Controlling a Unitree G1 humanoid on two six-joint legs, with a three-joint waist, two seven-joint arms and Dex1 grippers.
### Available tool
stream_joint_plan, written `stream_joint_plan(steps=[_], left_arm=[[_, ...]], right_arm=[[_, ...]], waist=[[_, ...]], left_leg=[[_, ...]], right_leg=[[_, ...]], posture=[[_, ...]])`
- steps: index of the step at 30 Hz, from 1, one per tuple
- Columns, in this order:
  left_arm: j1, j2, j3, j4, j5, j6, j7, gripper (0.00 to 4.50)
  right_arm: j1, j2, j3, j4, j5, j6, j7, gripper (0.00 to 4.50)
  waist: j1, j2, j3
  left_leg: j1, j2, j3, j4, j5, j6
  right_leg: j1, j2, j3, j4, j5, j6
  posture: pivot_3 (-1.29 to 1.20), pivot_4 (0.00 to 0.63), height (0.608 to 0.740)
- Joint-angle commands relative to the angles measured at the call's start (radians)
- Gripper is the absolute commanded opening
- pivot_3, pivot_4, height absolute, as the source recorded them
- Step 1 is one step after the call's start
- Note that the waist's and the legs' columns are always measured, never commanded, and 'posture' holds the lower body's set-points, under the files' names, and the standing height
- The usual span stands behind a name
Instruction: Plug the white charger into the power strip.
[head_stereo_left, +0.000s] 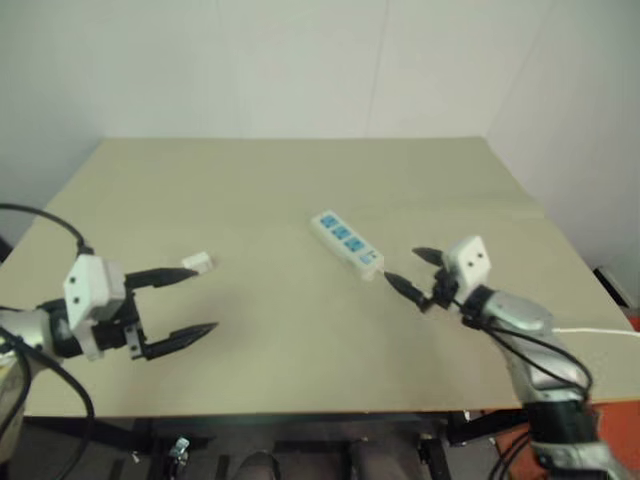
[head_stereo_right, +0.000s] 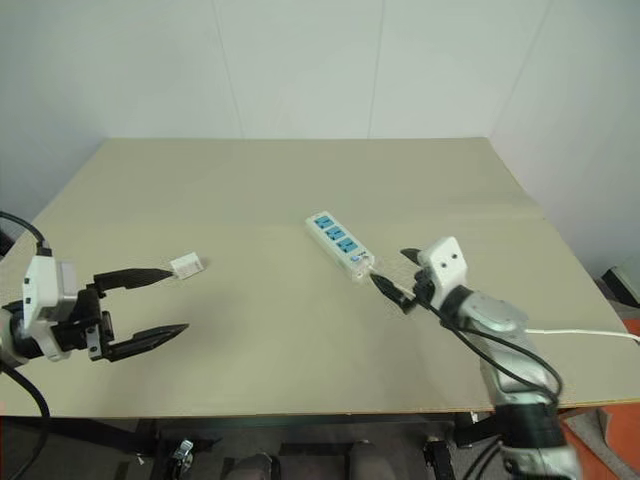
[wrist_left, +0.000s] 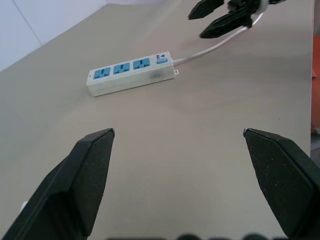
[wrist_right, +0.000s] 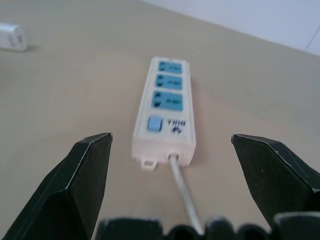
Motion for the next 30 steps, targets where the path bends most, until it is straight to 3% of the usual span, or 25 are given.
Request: stream_joint_plan(steps=[1,9,18,30], left_arm=[[-0.02,0.004,-0.004,-0.001,0.0,-0.025,0.002,4.5],[-0.022,0.0,-0.014,-0.004,0.0,-0.033,0.009,4.5],[-0.004,-0.005,-0.008,-0.007,0.001,-0.044,0.012,4.5],[-0.031,-0.007,-0.039,0.022,0.006,-0.062,0.006,4.5]], right_arm=[[-0.089,0.058,0.017,0.093,-0.049,-0.052,-0.079,4.47],[-0.196,0.152,0.045,0.292,-0.119,-0.131,-0.152,4.47],[-0.173,0.102,0.025,0.205,-0.07,-0.082,-0.069,4.47],[-0.277,0.214,0.048,0.48,-0.107,-0.175,-0.095,4.47]], waist=[[-0.005,0.0,0.0],[-0.006,0.0,0.0],[-0.008,0.0,0.0],[-0.012,0.0,0.0]], left_leg=[[0.0,0.0,0.0,0.0,0.0,0.0],[-0.001,0.0,0.0,0.0,0.0,0.0],[0.0,0.0,0.0,0.0,0.0,0.0],[0.0,0.001,0.0,-0.001,0.0,0.0]], right_leg=[[0.0,0.0,0.0,0.0,0.0,0.0],[0.0,0.0,0.0,0.0,0.003,-0.004],[0.0,0.0,0.0,0.0,0.002,-0.003],[-0.001,0.001,0.0,0.0,0.003,-0.004]], posture=[[0.0,0.15,0.74],[0.0,0.15,0.74],[0.0,0.15,0.74],[0.0,0.15,0.74]])
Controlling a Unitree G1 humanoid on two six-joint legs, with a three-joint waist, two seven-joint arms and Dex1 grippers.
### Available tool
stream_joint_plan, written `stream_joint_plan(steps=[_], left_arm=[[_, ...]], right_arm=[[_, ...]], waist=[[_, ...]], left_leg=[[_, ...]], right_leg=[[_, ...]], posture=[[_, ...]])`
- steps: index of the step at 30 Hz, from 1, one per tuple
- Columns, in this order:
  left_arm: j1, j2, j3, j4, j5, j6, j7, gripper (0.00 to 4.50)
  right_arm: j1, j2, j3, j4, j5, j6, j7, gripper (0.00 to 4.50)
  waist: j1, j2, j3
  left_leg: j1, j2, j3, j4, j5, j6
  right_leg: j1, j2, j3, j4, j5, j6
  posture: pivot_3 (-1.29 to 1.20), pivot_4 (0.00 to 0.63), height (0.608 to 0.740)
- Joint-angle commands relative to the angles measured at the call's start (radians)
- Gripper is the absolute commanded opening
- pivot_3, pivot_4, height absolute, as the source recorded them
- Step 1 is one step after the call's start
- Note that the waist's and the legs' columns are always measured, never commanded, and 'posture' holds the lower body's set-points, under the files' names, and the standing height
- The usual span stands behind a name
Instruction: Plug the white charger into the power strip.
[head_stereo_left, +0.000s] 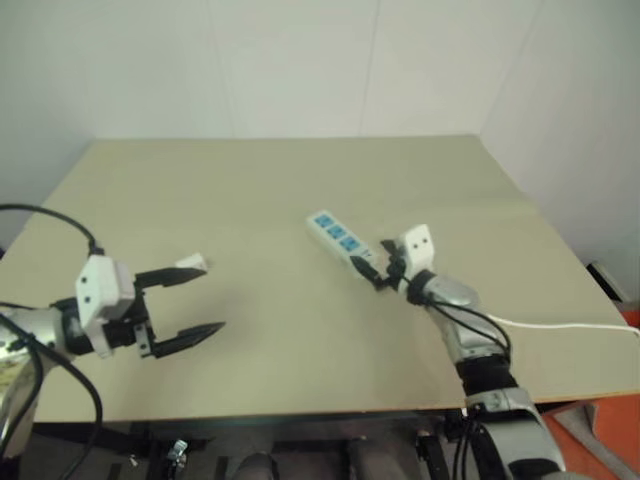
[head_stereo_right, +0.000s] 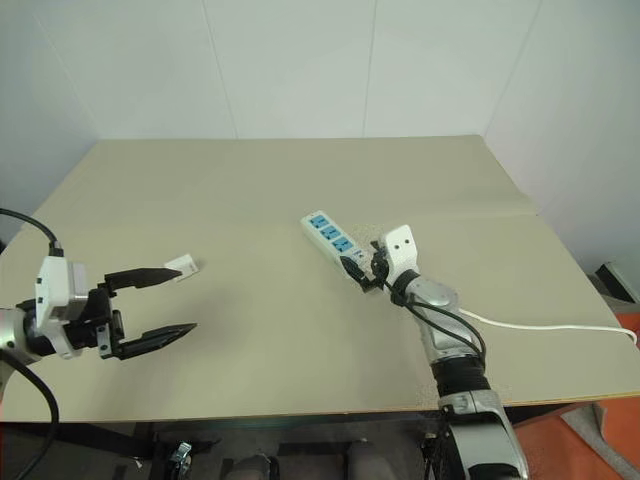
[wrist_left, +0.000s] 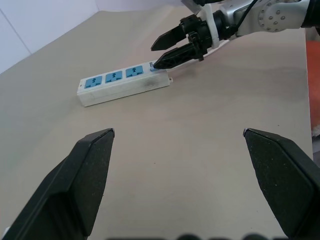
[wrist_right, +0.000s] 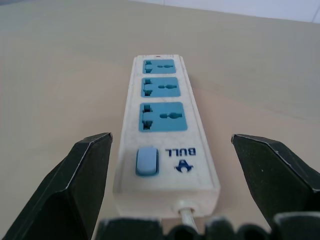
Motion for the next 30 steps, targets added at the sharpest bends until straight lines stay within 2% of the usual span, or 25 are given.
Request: stream_joint_plan(steps=[1,18,23,26,30], left_arm=[[-0.008,0.002,0.011,-0.003,0.001,-0.025,0.0,4.5],[-0.009,0.004,0.012,-0.01,-0.001,-0.021,-0.003,4.5],[-0.011,0.007,0.014,-0.009,-0.001,-0.02,-0.006,4.5],[-0.011,0.008,0.016,-0.009,-0.002,-0.021,-0.007,4.5],[-0.015,0.011,0.017,-0.005,-0.003,-0.021,-0.012,4.5]], right_arm=[[-0.037,0.01,0.01,0.06,-0.024,-0.068,-0.002,4.47],[-0.051,0.046,0.031,0.314,-0.07,-0.169,0.004,4.47],[-0.045,0.048,0.027,0.306,-0.057,-0.18,0.037,3.41],[-0.034,0.043,0.027,0.277,-0.053,-0.19,0.057,3.41],[0.03,0.02,0.033,0.121,0.031,-0.183,0.232,3.41]], waist=[[0.0,0.0,0.0],[-0.005,-0.002,-0.002],[-0.014,-0.004,-0.003],[-0.016,-0.004,-0.003],[-0.015,-0.004,-0.003]], left_leg=[[0.0,0.0,0.0,0.0,0.0,0.0],[0.004,0.0,0.0,0.0,0.0,0.0],[0.004,0.0,0.0,0.0,0.0,0.0],[0.004,0.0,0.0,-0.001,0.0,0.0],[0.002,0.0,-0.001,-0.001,0.0,0.0]], right_leg=[[0.0,0.0,0.0,0.0,0.0,0.0],[0.004,0.0,0.0,0.0,-0.001,0.001],[0.004,0.0,0.0,0.0,-0.001,0.001],[0.003,0.0,0.0,0.0,-0.001,0.001],[0.002,0.0,0.0,0.0,-0.001,0.001]], posture=[[0.0,0.15,0.74],[0.0,0.15,0.74],[0.0,0.15,0.74],[0.0,0.15,0.74],[0.0,0.15,0.74]])
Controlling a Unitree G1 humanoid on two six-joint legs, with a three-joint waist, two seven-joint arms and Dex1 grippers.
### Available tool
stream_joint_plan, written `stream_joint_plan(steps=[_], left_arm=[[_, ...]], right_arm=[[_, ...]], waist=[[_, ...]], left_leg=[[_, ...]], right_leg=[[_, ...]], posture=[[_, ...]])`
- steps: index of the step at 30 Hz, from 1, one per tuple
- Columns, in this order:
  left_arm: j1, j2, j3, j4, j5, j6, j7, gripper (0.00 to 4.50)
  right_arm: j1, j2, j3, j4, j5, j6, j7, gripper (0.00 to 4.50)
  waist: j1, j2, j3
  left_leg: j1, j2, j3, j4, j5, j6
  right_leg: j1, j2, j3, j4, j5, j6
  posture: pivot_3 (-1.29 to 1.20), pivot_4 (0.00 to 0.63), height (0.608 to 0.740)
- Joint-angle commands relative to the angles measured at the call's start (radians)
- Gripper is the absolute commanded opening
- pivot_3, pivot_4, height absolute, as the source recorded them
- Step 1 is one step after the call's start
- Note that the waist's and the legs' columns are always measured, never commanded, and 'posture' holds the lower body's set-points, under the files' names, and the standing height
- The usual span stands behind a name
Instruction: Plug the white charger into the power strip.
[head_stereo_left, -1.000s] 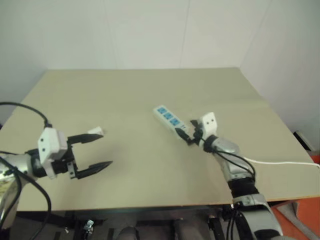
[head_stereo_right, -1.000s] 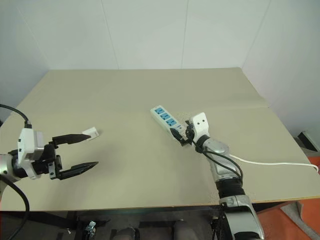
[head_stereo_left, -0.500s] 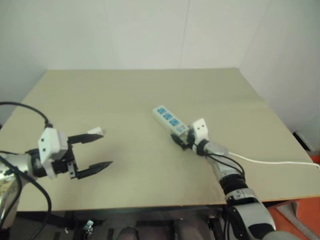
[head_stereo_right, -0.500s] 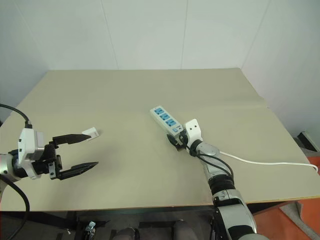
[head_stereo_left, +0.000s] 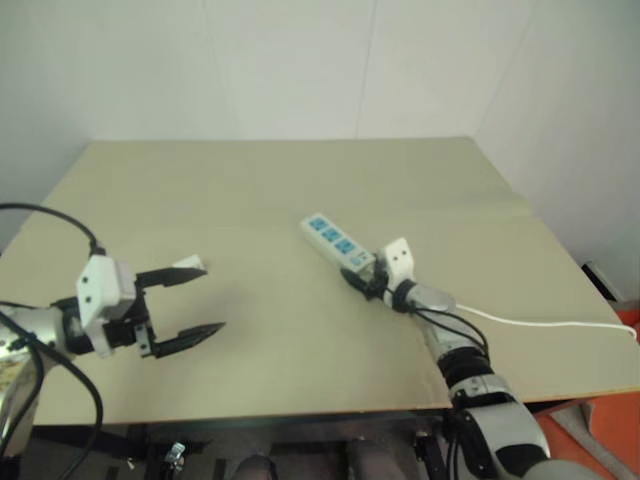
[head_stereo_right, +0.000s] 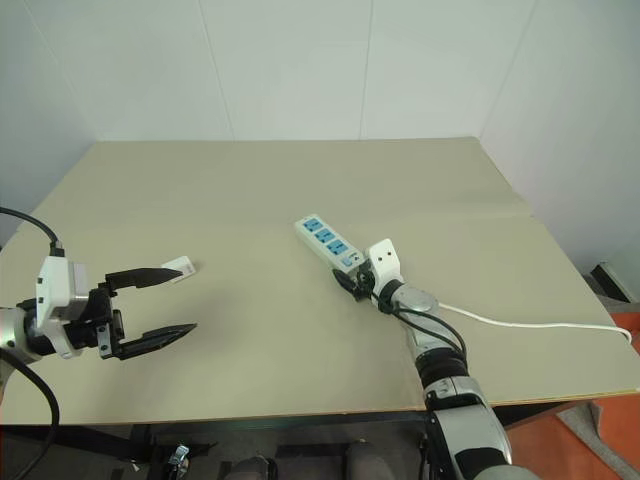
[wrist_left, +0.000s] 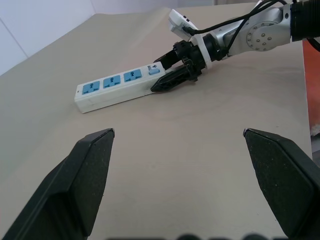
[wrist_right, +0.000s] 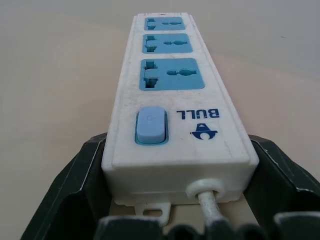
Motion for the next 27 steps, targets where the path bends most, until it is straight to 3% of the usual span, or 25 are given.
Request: stream_joint_plan(steps=[1,5,8,14,19,24,27], left_arm=[[-0.016,0.014,0.016,0.0,-0.005,-0.021,-0.008,4.5],[-0.036,0.027,0.012,0.024,0.001,-0.025,-0.021,4.5],[-0.048,0.035,0.003,0.038,0.007,-0.03,-0.033,4.5],[-0.093,0.059,-0.026,0.085,0.042,-0.051,-0.062,4.5],[-0.175,0.124,-0.094,0.186,0.154,-0.103,-0.074,4.5],[-0.352,0.202,-0.241,0.385,0.263,-0.122,-0.148,4.5],[-0.505,0.226,-0.37,0.551,0.408,-0.183,-0.166,4.5]], right_arm=[[0.069,-0.029,0.024,-0.167,0.089,0.012,0.191,3.41],[0.163,-0.11,0.107,-0.35,0.134,0.066,0.415,3.41],[0.202,-0.145,0.161,-0.406,0.13,0.067,0.496,3.41],[0.196,-0.131,0.203,-0.377,0.092,0.025,0.515,3.41],[0.167,-0.114,0.219,-0.332,0.068,-0.006,0.519,3.41],[0.137,-0.112,0.256,-0.261,0.029,-0.083,0.568,3.41],[0.118,-0.103,0.263,-0.216,0.016,-0.115,0.57,3.41]], waist=[[0.0,0.0,0.0],[-0.001,0.001,0.0],[-0.006,0.001,0.001],[-0.008,0.001,0.0],[-0.007,0.0,0.001],[-0.008,0.0,0.0],[-0.011,0.0,0.0]], left_leg=[[-0.001,0.0,0.0,0.0,0.0,0.0],[-0.001,0.0,0.0,0.0,0.0,0.0],[0.0,0.0,0.0,0.0,0.0,0.0],[0.0,0.001,0.001,0.0,0.0,0.0],[0.0,0.001,0.001,0.0,0.0,0.0],[0.0,0.001,0.001,0.0,0.0,0.0],[0.0,0.001,0.001,0.0,0.0,0.0]], right_leg=[[0.0,0.0,0.0,0.0,0.0,0.0],[-0.001,0.0,0.0,0.0,-0.001,0.001],[-0.001,0.0,0.0,0.0,-0.001,0.002],[-0.001,0.001,0.0,0.001,-0.001,0.002],[-0.001,0.001,0.0,0.0,-0.001,0.002],[-0.001,0.001,0.0,0.0,-0.001,0.002],[-0.001,0.002,0.0,0.001,-0.001,0.002]], posture=[[0.0,0.15,0.74],[0.0,0.15,0.74],[0.0,0.15,0.74],[0.0,0.15,0.74],[0.0,0.15,0.74],[0.0,0.15,0.74],[0.0,0.15,0.74]])
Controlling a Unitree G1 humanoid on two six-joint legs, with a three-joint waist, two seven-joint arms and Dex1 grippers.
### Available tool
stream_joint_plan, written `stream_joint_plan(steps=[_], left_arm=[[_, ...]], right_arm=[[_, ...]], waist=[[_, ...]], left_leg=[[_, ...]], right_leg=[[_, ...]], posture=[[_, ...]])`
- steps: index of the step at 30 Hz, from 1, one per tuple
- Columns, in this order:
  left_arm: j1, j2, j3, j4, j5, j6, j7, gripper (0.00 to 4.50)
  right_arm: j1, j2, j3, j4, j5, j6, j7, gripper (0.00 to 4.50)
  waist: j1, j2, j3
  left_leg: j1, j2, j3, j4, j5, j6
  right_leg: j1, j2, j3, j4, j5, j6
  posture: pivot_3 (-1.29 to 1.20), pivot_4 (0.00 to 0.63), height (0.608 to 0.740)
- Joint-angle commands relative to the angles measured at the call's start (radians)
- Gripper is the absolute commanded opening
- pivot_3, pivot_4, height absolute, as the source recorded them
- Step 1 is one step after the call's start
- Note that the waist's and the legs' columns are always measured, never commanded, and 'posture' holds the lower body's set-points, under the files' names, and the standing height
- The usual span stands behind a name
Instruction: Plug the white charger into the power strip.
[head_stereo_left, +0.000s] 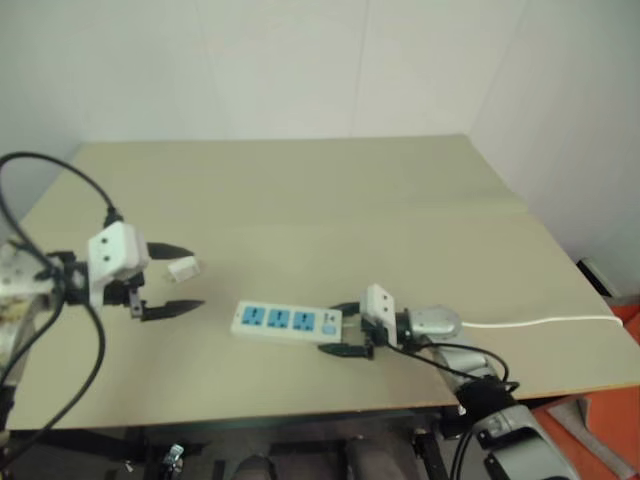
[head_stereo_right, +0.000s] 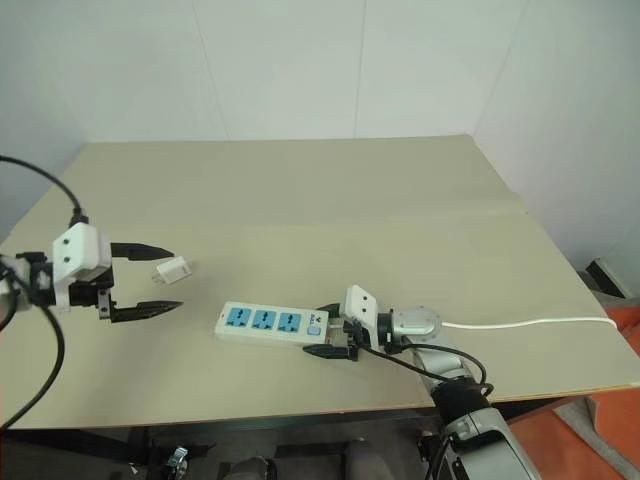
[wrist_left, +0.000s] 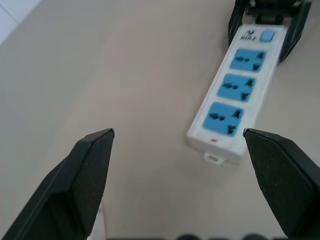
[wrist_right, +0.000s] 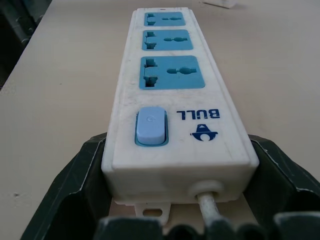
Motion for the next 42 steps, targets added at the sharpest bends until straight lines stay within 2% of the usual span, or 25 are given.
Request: stream_joint_plan(steps=[1,6,13,21,32,42], left_arm=[[-0.151,0.028,-0.109,0.166,0.137,-0.065,-0.032,4.5],[-0.441,-0.025,-0.262,0.442,0.287,-0.18,-0.101,4.5],[-0.675,-0.115,-0.399,0.763,0.47,-0.307,-0.117,4.5],[-0.785,-0.171,-0.47,0.98,0.609,-0.349,-0.063,4.5],[-0.903,-0.318,-0.49,1.172,0.702,-0.152,0.086,4.5],[-0.927,-0.381,-0.503,1.233,0.754,-0.009,0.122,4.5]], right_arm=[[-0.023,0.014,0.024,0.04,-0.021,-0.043,0.019,3.41],[-0.08,0.007,0.007,0.126,-0.021,-0.078,0.058,3.41],[-0.139,-0.009,0.003,0.243,-0.031,-0.149,0.12,3.41],[-0.16,-0.001,0.005,0.293,-0.036,-0.176,0.135,3.41],[-0.155,0.008,0.001,0.302,-0.039,-0.184,0.12,3.41],[-0.139,0.009,-0.004,0.291,-0.035,-0.177,0.1,3.41]], waist=[[-0.002,0.0,0.0],[0.001,-0.001,0.0],[0.002,-0.001,0.0],[0.003,-0.001,0.0],[0.002,-0.001,-0.001],[0.002,-0.002,-0.001]], left_leg=[[0.0,0.0,0.0,0.0,0.0,0.0],[0.0,0.0,0.0,0.001,0.0,0.0],[-0.002,0.0,-0.001,0.001,0.0,0.0],[-0.003,0.0,-0.002,0.002,0.0,0.0],[-0.003,-0.001,-0.002,0.003,0.0,0.0],[-0.003,-0.001,-0.003,0.003,0.0,0.0]], right_leg=[[0.0,0.0,0.0,0.0,0.0,0.0],[0.0,0.001,0.001,0.0,0.001,0.0],[0.0,0.001,0.0,0.001,0.001,-0.001],[0.0,0.001,0.0,0.001,0.001,0.0],[0.0,0.001,0.0,0.002,0.002,0.001],[0.0,0.001,0.0,0.002,0.002,0.001]], posture=[[0.0,0.15,0.74],[0.0,0.15,0.74],[0.0,0.15,0.74],[0.0,0.15,0.74],[0.0,0.15,0.74],[0.0,0.15,0.74]])
